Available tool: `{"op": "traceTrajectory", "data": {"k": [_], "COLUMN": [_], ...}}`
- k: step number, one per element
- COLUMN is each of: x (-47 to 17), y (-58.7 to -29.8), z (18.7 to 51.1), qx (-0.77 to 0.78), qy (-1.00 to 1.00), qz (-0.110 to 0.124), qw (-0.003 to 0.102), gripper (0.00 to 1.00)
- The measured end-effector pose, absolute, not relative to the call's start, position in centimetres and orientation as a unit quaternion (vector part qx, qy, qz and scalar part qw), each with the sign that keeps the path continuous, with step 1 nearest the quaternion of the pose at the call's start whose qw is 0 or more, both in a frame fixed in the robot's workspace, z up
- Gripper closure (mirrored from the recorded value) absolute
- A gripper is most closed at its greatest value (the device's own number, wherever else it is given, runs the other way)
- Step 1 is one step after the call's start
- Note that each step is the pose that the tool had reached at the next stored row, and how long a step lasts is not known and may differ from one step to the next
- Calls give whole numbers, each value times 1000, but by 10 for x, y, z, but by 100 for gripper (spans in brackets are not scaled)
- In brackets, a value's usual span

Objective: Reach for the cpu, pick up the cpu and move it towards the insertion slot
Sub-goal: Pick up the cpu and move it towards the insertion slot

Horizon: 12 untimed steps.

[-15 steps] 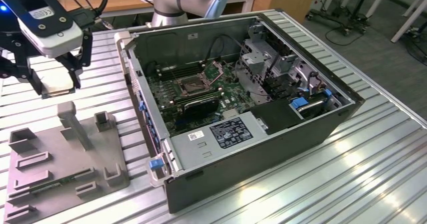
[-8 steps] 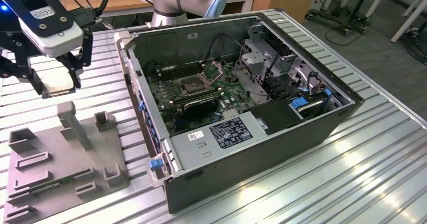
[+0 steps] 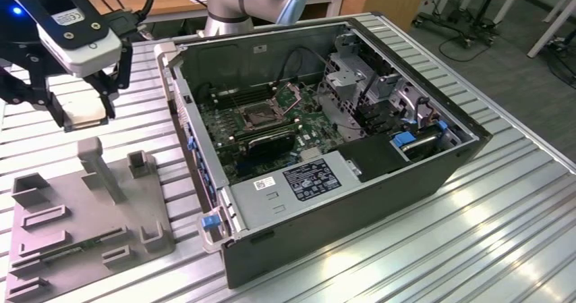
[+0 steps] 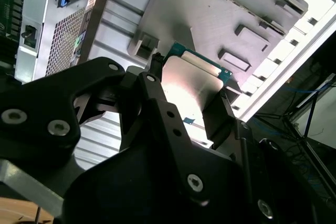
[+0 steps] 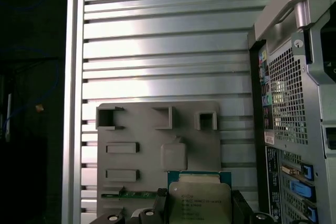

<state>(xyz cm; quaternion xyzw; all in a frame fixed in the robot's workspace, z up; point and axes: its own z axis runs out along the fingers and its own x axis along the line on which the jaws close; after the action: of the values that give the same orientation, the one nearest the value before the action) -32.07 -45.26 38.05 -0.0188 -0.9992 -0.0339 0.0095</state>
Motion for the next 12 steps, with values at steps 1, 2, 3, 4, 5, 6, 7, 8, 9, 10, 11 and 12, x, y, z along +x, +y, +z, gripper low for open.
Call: {"op": "traceTrajectory", "data": {"k": [1,2,3,4,5,6,7,8,9,10,11,12], "x": [-320,-319,-318,-317,-316,-315,-315,-314,-314,-313,-313,-312], "y": [-453,-453,-453,-453,-453,-453,-453,-453,-453,-453,-453,-453], "z": [380,380,380,380,380,380,380,380,380,380,380,380], "qx": [-19,-19,-19,-19,-19,-19,-19,-19,-19,-19,-19,-19], "qy": [-999,-999,-999,-999,-999,-999,-999,-999,-999,-999,-999,-999], "qz": [-34,-34,-34,-34,-34,-34,-34,-34,-34,-34,-34,-34], "qw": [10,10,10,10,10,10,10,10,10,10,10,10], "gripper": [45,45,45,45,45,45,45,45,45,45,45,45]}}
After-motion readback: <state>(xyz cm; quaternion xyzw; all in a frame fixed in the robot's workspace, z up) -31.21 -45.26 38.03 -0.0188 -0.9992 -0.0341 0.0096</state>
